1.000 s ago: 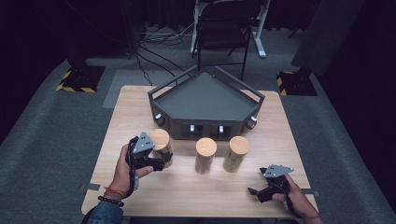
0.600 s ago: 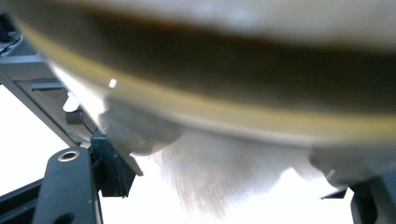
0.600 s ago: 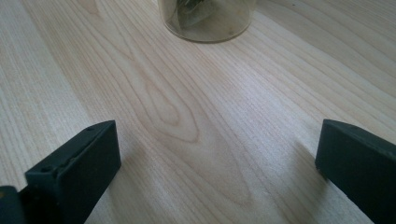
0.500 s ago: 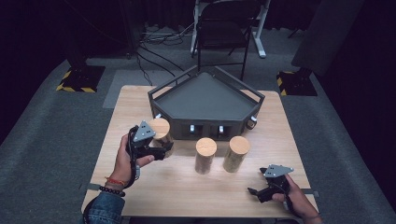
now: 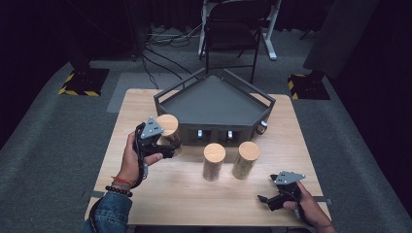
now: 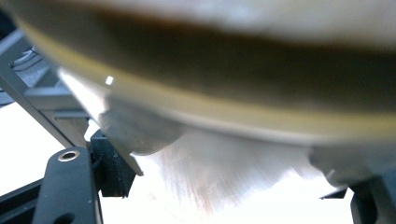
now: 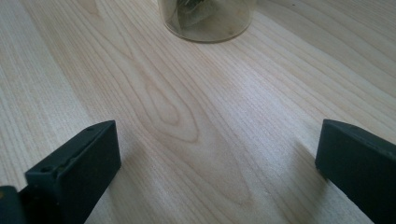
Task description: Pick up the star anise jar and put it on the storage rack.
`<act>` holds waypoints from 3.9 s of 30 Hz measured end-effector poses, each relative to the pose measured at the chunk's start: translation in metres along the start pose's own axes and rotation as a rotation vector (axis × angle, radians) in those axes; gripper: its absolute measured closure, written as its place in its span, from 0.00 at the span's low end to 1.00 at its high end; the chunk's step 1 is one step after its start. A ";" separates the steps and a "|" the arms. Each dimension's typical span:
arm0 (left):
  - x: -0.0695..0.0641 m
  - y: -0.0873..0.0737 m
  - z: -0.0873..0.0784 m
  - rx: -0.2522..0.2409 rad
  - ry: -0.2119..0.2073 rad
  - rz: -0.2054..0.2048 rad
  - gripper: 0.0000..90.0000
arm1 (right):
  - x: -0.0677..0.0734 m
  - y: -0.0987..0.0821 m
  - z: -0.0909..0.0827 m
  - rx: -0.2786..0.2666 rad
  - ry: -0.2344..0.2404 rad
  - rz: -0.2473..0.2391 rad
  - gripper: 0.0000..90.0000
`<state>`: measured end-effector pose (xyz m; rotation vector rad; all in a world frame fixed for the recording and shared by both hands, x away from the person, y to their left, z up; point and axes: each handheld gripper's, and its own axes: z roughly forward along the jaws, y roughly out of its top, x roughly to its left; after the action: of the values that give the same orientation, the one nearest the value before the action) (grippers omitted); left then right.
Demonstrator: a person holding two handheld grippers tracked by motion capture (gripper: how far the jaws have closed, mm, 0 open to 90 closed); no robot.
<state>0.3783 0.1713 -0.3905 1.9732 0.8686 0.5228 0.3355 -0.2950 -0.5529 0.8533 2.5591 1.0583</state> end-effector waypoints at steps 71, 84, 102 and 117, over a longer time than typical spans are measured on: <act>0.034 0.116 0.048 -0.001 0.113 -0.028 0.27 | 0.000 0.000 0.000 -0.001 0.003 -0.003 0.00; 0.040 0.121 0.065 0.013 0.137 -0.056 0.27 | -0.001 0.000 0.000 -0.001 0.005 -0.005 0.00; 0.040 0.113 0.087 0.052 0.152 -0.074 0.27 | -0.001 0.000 0.000 -0.001 0.004 -0.005 0.00; 0.039 0.103 0.099 0.075 0.151 -0.088 0.27 | -0.001 0.000 0.000 -0.001 0.004 -0.005 0.00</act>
<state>0.5066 0.1082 -0.3525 1.9720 1.0778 0.6010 0.3360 -0.2952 -0.5528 0.8446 2.5627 1.0608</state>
